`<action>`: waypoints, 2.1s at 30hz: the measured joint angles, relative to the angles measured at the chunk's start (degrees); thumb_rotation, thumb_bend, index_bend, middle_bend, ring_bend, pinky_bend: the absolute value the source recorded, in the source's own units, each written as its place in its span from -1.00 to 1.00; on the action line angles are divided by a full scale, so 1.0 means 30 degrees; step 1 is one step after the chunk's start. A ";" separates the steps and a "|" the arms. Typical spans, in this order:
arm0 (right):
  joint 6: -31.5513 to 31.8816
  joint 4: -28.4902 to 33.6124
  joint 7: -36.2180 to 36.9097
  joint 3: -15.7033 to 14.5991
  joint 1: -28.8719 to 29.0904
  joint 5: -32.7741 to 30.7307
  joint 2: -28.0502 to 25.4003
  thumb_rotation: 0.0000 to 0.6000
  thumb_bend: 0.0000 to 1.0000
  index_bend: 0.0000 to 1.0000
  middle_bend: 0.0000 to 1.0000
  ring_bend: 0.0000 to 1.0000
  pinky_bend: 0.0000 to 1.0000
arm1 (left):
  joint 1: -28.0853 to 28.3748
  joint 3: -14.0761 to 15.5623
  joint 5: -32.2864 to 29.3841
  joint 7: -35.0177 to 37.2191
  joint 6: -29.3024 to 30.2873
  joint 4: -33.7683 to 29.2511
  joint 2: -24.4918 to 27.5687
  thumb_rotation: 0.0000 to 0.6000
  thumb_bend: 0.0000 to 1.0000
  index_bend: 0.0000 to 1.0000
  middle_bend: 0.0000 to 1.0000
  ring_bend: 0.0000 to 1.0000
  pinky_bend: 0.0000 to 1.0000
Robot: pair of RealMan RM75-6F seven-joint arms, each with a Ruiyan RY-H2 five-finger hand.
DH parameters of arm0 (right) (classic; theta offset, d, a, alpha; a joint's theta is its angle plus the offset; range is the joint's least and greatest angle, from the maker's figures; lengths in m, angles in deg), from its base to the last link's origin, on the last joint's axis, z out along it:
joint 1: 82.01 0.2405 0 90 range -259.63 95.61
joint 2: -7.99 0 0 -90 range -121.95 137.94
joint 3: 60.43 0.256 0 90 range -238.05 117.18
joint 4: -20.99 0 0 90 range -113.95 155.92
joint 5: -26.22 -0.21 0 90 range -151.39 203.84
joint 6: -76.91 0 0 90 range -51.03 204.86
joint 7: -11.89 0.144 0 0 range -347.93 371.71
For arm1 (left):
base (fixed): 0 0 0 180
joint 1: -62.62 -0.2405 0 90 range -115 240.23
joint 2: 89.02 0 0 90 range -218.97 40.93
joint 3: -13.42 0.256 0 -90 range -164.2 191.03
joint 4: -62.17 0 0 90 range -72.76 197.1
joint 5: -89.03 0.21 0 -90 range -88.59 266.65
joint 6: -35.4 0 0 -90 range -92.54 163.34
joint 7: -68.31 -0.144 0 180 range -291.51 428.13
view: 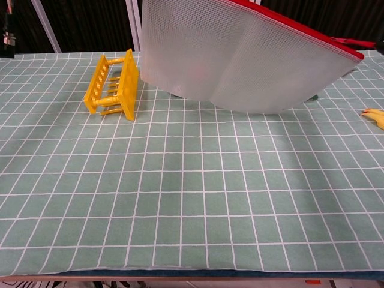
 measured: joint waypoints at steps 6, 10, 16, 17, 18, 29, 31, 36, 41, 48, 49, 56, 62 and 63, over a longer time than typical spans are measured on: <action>-0.0227 -0.0282 0.0529 0.0211 -0.0274 -0.0165 -0.0448 1.00 0.34 0.38 1.00 1.00 1.00 | -0.0245 0.0156 -0.0018 0.0246 -0.0036 0.0224 0.0218 1.00 -0.15 0.20 -0.89 -1.00 -1.00; -0.0342 -0.0457 0.0791 0.0309 -0.0420 -0.0209 -0.0681 1.00 0.34 0.38 1.00 1.00 1.00 | -0.0285 0.0200 -0.0016 0.0270 -0.0042 0.0271 0.0227 1.00 -0.15 0.19 -0.89 -1.00 -1.00; -0.0416 -0.0704 0.1000 0.0374 -0.0566 -0.0301 -0.0807 1.00 0.34 0.37 1.00 1.00 1.00 | -0.0289 0.0240 -0.0067 0.0235 -0.0014 0.0360 0.0110 1.00 -0.15 0.18 -0.89 -1.00 -1.00; -0.0408 -0.0744 0.0995 0.0378 -0.0578 -0.0310 -0.0807 1.00 0.34 0.37 1.00 1.00 1.00 | -0.0287 0.0240 -0.0094 0.0232 -0.0012 0.0377 0.0083 1.00 -0.15 0.17 -0.89 -1.00 -1.00; -0.0390 -0.0769 0.0983 0.0384 -0.0585 -0.0313 -0.0802 1.00 0.34 0.37 1.00 1.00 1.00 | -0.0285 0.0241 -0.0116 0.0219 -0.0006 0.0399 0.0057 1.00 -0.15 0.16 -0.89 -1.00 -1.00; -0.0258 -0.0785 0.0764 0.0402 -0.0591 -0.0073 -0.0759 1.00 -0.01 0.04 0.60 0.63 0.72 | -0.0392 0.0451 -0.0264 0.0140 -0.0093 0.0297 -0.0001 1.00 -0.62 -0.24 -0.99 -1.00 -1.00; -0.0202 -0.0784 0.0632 0.0338 -0.0603 0.0051 -0.0761 1.00 -0.18 -0.23 0.29 0.38 0.45 | -0.0437 0.0508 -0.0275 0.0131 -0.0130 0.0198 0.0058 1.00 -0.70 -0.32 -1.00 -1.00 -1.00; -0.0128 -0.0642 0.0336 0.0223 -0.0675 0.0086 -0.0925 1.00 -0.42 -0.76 -0.33 -0.26 -0.08 | -0.0729 0.0728 -0.0220 0.0261 -0.0173 -0.0242 0.0382 1.00 -0.81 -0.50 -1.00 -1.00 -1.00; 0.0015 -0.0444 0.0382 0.0194 -0.0934 0.0109 -0.1248 1.00 -0.48 -0.86 -0.54 -0.48 -0.23 | -0.1296 0.1146 0.0126 0.0397 -0.0009 -0.0889 0.0962 1.00 -0.81 -0.54 -1.00 -1.00 -1.00; 0.0163 -0.0297 0.0593 -0.0232 -0.1604 0.0438 -0.1887 1.00 -0.56 -0.97 -0.72 -0.66 -0.34 | -0.2808 0.2176 0.1292 0.0881 0.0816 -0.2017 0.2274 1.00 -0.81 -0.57 -1.00 -1.00 -1.00; 0.0164 -0.0285 0.0654 -0.0370 -0.1756 0.0560 -0.2028 1.00 -0.57 -0.97 -0.74 -0.68 -0.34 | -0.3060 0.2362 0.1510 0.0974 0.0964 -0.2136 0.2461 1.00 -0.81 -0.58 -1.00 -1.00 -1.00; 0.0303 -0.0519 0.1041 -0.1520 -0.2796 0.2249 -0.2682 1.00 -0.66 -1.00 -0.90 -0.81 -0.42 | -0.5540 0.4583 0.3508 0.1409 0.2483 -0.2509 0.3785 1.00 -0.81 -0.85 -1.00 -1.00 -1.00; 0.0952 -0.1507 0.1691 -0.3081 -0.4211 0.5230 -0.3273 1.00 -0.72 -1.00 -1.00 -1.00 -0.50 | -0.8215 0.6955 0.5463 0.1804 0.4540 -0.1797 0.4639 1.00 -0.82 -0.96 -1.00 -1.00 -1.00; 0.1112 -0.1783 0.1912 -0.3353 -0.4498 0.5742 -0.3343 1.00 -0.73 -1.00 -1.00 -1.00 -0.51 | -0.8757 0.7372 0.5781 0.1992 0.5020 -0.1474 0.4743 1.00 -0.82 -0.99 -1.00 -1.00 -1.00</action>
